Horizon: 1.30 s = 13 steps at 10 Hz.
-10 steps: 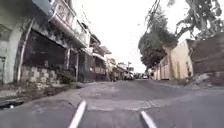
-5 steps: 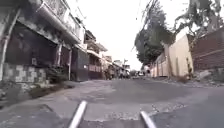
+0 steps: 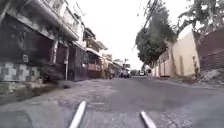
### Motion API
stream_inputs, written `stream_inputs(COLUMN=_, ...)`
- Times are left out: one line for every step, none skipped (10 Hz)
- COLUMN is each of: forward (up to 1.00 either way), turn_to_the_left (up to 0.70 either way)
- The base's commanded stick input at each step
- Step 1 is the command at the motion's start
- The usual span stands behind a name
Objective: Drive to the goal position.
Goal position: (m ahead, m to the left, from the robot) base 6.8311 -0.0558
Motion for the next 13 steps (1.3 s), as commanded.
stream_inputs(forward=1.0, turn_to_the_left=0.0)
stream_inputs(forward=1.0, turn_to_the_left=0.0)
stream_inputs(forward=1.0, turn_to_the_left=0.0)
stream_inputs(forward=1.0, turn_to_the_left=0.0)
stream_inputs(forward=1.0, turn_to_the_left=0.0)
stream_inputs(forward=1.0, turn_to_the_left=0.0)
stream_inputs(forward=1.0, turn_to_the_left=0.0)
stream_inputs(forward=1.0, turn_to_the_left=0.0)
stream_inputs(forward=1.0, turn_to_the_left=0.0)
stream_inputs(forward=1.0, turn_to_the_left=0.0)
stream_inputs(forward=1.0, turn_to_the_left=0.0)
stream_inputs(forward=1.0, turn_to_the_left=0.0)
stream_inputs(forward=1.0, turn_to_the_left=0.0)
